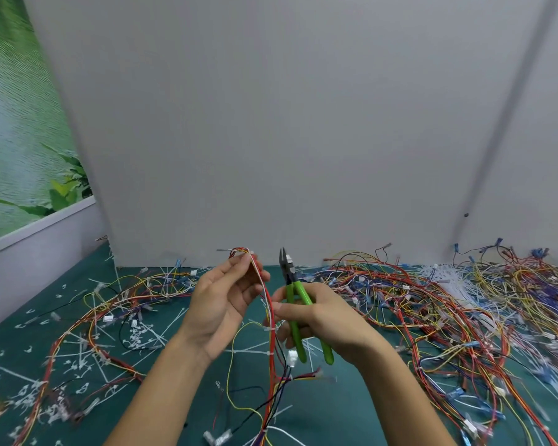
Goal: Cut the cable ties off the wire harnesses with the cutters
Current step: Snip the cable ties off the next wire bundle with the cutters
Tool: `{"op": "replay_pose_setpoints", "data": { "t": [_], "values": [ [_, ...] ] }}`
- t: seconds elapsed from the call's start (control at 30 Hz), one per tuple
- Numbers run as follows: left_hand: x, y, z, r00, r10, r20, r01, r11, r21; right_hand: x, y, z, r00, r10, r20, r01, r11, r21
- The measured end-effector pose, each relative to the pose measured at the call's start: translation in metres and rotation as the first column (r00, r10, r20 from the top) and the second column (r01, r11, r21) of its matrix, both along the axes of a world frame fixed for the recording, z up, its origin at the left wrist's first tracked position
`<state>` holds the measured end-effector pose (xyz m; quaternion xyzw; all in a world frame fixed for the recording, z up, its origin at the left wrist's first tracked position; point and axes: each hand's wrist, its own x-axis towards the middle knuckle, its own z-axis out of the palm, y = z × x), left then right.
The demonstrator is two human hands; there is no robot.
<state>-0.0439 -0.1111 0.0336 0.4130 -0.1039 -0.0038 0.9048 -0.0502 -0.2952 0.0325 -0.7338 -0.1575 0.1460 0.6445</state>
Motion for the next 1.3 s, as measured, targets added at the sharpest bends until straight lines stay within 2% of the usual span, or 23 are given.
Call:
{"op": "replay_pose_setpoints", "data": {
  "t": [0.13, 0.2, 0.27, 0.37, 0.43, 0.53, 0.6, 0.7, 0.8, 0.87, 0.93, 1.03, 1.1, 1.13, 1.3],
  "values": [
    [0.004, 0.002, -0.001, 1.000, -0.012, 0.007, 0.013, 1.000, -0.021, 0.000, 0.000, 0.001, 1.000, -0.013, -0.023, 0.014, 0.997, 0.078],
    [0.006, 0.004, -0.004, 0.999, -0.022, 0.029, 0.020, 0.999, 0.048, 0.002, -0.001, 0.000, 0.997, -0.044, -0.055, 0.052, 0.988, 0.145],
    [0.006, 0.007, -0.005, 1.000, -0.016, 0.023, 0.011, 0.980, 0.198, 0.004, -0.001, 0.000, 0.993, -0.071, -0.094, 0.092, 0.965, 0.246],
    [0.006, 0.014, -0.007, 0.999, 0.044, 0.020, -0.048, 0.846, 0.531, 0.008, -0.005, 0.001, 0.987, -0.039, -0.155, 0.105, 0.889, 0.445],
    [0.005, 0.017, -0.008, 0.999, 0.031, 0.035, -0.046, 0.734, 0.678, 0.008, -0.008, 0.001, 0.980, 0.004, -0.198, 0.109, 0.822, 0.559],
    [0.000, 0.015, -0.007, 0.988, -0.151, 0.004, 0.100, 0.670, 0.736, 0.009, -0.008, 0.000, 0.966, 0.055, -0.251, 0.126, 0.750, 0.649],
    [-0.004, 0.009, -0.006, 0.977, -0.211, 0.025, 0.122, 0.653, 0.747, 0.009, -0.008, -0.002, 0.957, 0.069, -0.283, 0.141, 0.740, 0.658],
    [-0.007, 0.005, -0.005, 0.980, -0.157, 0.121, -0.004, 0.596, 0.803, 0.011, -0.009, -0.002, 0.969, 0.028, -0.246, 0.111, 0.838, 0.534],
    [-0.007, 0.005, -0.004, 0.979, -0.109, 0.170, -0.081, 0.560, 0.825, 0.014, -0.013, -0.002, 0.973, -0.168, -0.159, 0.207, 0.940, 0.272],
    [-0.006, 0.006, -0.004, 0.979, -0.066, 0.194, -0.130, 0.535, 0.835, 0.016, -0.017, -0.002, 0.950, -0.301, -0.085, 0.311, 0.936, 0.166],
    [-0.004, 0.006, -0.006, 0.971, -0.034, 0.235, -0.189, 0.491, 0.850, 0.016, -0.019, -0.002, 0.931, -0.365, -0.017, 0.364, 0.923, 0.125],
    [0.000, 0.006, -0.009, 0.953, 0.039, 0.299, -0.293, 0.355, 0.888, 0.015, -0.022, 0.000, 0.907, -0.409, 0.105, 0.405, 0.913, 0.053],
    [0.002, 0.006, -0.010, 0.939, 0.058, 0.340, -0.342, 0.277, 0.898, 0.013, -0.024, 0.002, 0.891, -0.416, 0.181, 0.420, 0.907, 0.016],
    [0.002, 0.006, -0.010, 0.932, 0.061, 0.358, -0.361, 0.269, 0.893, 0.012, -0.025, 0.004, 0.892, -0.398, 0.213, 0.406, 0.914, 0.005],
    [-0.006, -0.006, -0.008, 0.900, 0.082, 0.428, -0.427, 0.361, 0.829, 0.003, -0.023, 0.009, 0.921, -0.182, 0.344, 0.259, 0.946, -0.194]
  ]
}}
